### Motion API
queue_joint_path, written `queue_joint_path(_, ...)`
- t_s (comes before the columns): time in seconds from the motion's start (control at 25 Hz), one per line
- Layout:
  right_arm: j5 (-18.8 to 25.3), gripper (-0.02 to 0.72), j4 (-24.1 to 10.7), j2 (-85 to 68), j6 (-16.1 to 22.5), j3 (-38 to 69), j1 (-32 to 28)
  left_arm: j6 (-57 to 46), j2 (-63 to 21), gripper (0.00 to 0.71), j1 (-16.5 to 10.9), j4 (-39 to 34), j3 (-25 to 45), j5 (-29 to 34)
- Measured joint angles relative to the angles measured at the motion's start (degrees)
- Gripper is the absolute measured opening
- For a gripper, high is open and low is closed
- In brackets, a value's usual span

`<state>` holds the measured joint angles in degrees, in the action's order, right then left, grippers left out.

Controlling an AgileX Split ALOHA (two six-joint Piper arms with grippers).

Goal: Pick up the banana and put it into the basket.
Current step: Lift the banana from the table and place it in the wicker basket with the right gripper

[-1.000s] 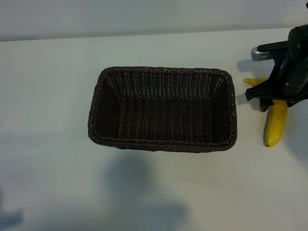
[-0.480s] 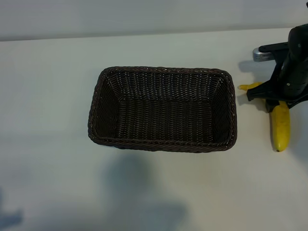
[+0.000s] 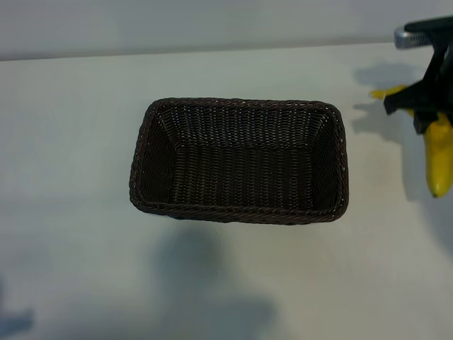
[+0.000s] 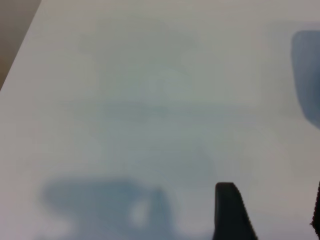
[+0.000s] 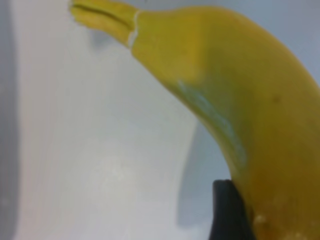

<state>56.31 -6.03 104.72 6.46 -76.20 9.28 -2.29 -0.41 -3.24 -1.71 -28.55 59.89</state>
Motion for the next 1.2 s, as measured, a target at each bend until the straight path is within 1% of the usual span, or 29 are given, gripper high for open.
queue_joint_path(0.08,2.47,0.432,0.27,0.00,-0.96,-2.88,0.06,0.00,0.00,0.434,0.00,0.00,0.00,0.00)
queue_joint_path(0.24,5.01,0.432,2.46,0.00,-2.54,-6.95,0.06,0.00,0.00,0.434,0.00,0.00,0.00,0.00)
queue_joint_path(0.28,5.33,0.432,3.09,0.00,-3.41,-7.51,0.24,0.00,0.00,0.434,0.00,0.00,0.00,0.00)
queue_joint_path(0.36,5.80,0.432,3.83,0.00,-6.46,-8.07,0.98,0.00,0.00,0.434,0.00,0.00,0.00,0.00)
queue_joint_path(0.4,5.88,0.432,4.02,0.00,-8.70,-8.11,1.60,0.00,0.00,0.434,0.00,0.00,0.00,0.00)
queue_joint_path(0.52,5.99,0.432,4.52,0.00,-17.43,-8.22,4.39,0.00,0.00,0.434,0.00,0.00,0.00,0.00)
queue_joint_path(0.64,5.88,0.432,4.58,0.00,-29.44,-8.22,7.51,0.00,0.00,0.434,0.00,0.00,0.00,0.00)
queue_joint_path(0.68,5.81,0.432,4.31,0.00,-33.05,-8.22,8.60,0.00,0.00,0.434,0.00,0.00,0.00,0.00)
queue_joint_path(0.76,5.69,0.432,3.65,0.00,-41.64,-8.22,10.52,0.00,0.00,0.434,0.00,0.00,0.00,0.00)
queue_joint_path(0.84,5.68,0.432,3.30,0.00,-48.56,-8.22,12.39,0.00,0.00,0.434,0.00,0.00,0.00,0.00)
queue_joint_path(0.92,5.63,0.432,3.17,0.00,-54.22,-8.22,14.02,0.00,0.00,0.434,0.00,0.00,0.00,0.00)
queue_joint_path(1.04,5.63,0.432,3.17,0.00,-58.78,-8.22,15.95,0.00,0.00,0.434,0.00,0.00,0.00,0.00)
queue_joint_path(1.2,5.57,0.432,2.94,0.00,-60.30,-8.22,18.41,0.00,0.00,0.434,0.00,0.00,0.00,0.00)
